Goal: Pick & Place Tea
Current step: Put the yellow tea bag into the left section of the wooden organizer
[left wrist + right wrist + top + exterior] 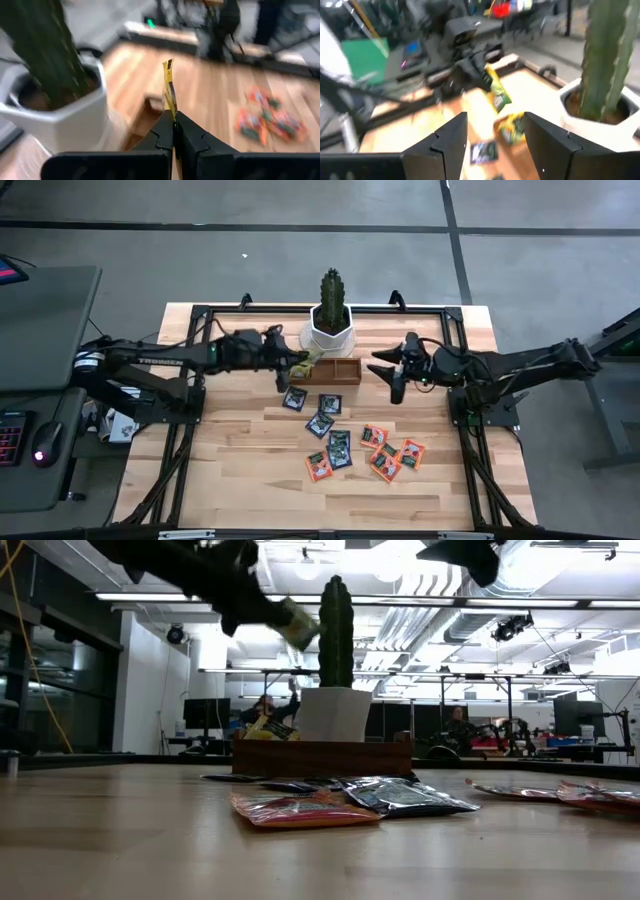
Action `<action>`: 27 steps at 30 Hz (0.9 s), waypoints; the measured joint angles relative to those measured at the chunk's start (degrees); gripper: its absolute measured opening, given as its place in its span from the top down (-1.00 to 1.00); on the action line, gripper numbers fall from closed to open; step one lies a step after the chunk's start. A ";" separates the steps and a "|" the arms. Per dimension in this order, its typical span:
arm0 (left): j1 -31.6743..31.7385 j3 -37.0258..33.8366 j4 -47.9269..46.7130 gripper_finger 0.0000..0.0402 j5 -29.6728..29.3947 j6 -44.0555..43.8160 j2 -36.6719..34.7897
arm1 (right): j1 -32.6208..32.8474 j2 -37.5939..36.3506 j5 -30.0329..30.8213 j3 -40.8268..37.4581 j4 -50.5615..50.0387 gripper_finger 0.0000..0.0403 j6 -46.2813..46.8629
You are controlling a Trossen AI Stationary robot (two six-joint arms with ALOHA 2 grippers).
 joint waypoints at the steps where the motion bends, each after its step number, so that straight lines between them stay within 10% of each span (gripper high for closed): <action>1: 1.31 -0.08 -1.79 1.00 3.43 0.55 0.08 | 0.00 -0.39 -1.35 0.00 -1.65 0.06 0.70; 7: 6.55 2.11 -11.28 1.00 13.51 4.33 1.86 | 0.00 -0.39 -6.21 0.00 -8.05 0.06 3.00; 19: 8.49 26.27 -48.78 1.00 11.61 25.98 17.07 | -0.02 0.73 -6.55 -0.05 -10.40 0.06 4.97; 27: 8.49 33.67 -53.85 1.00 11.01 31.59 27.29 | -0.02 0.76 -6.94 -0.11 -13.25 0.06 6.46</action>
